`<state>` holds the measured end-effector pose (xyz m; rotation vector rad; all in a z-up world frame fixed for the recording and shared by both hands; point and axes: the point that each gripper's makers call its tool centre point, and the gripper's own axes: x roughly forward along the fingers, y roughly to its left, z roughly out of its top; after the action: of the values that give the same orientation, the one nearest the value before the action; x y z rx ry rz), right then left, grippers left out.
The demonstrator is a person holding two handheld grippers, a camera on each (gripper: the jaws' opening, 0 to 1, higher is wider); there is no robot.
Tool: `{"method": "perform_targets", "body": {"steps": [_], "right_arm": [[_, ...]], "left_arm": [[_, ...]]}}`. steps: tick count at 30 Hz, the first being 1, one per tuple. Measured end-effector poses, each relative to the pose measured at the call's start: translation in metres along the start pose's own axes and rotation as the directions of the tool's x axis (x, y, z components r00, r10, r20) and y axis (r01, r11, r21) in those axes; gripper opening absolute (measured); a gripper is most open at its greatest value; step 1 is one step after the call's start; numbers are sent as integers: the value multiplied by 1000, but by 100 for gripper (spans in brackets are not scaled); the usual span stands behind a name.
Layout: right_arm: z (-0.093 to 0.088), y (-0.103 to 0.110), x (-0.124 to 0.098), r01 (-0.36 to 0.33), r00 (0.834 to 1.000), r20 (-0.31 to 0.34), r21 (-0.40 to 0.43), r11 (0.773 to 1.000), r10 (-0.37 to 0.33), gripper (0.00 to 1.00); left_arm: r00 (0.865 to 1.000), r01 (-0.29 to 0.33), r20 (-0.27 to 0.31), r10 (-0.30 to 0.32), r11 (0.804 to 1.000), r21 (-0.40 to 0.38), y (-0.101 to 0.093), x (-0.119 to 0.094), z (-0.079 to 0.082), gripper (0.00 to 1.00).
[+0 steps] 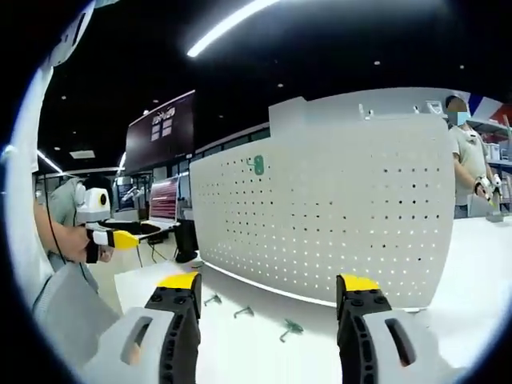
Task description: Insert the hook assembly into the mounting plate slot until the hook locks in place.
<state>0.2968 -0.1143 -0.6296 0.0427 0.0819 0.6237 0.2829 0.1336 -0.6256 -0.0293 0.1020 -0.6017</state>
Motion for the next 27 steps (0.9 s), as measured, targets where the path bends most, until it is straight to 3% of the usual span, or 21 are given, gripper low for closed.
{"method": "perform_targets", "body": {"steps": [27], "right_arm": [[-16,-6,-9,20,998,-54,13,1000,-19,67]], "left_arm": [[999,-1,-34,1,1000,-4,-2,-3,-12,77]]}}
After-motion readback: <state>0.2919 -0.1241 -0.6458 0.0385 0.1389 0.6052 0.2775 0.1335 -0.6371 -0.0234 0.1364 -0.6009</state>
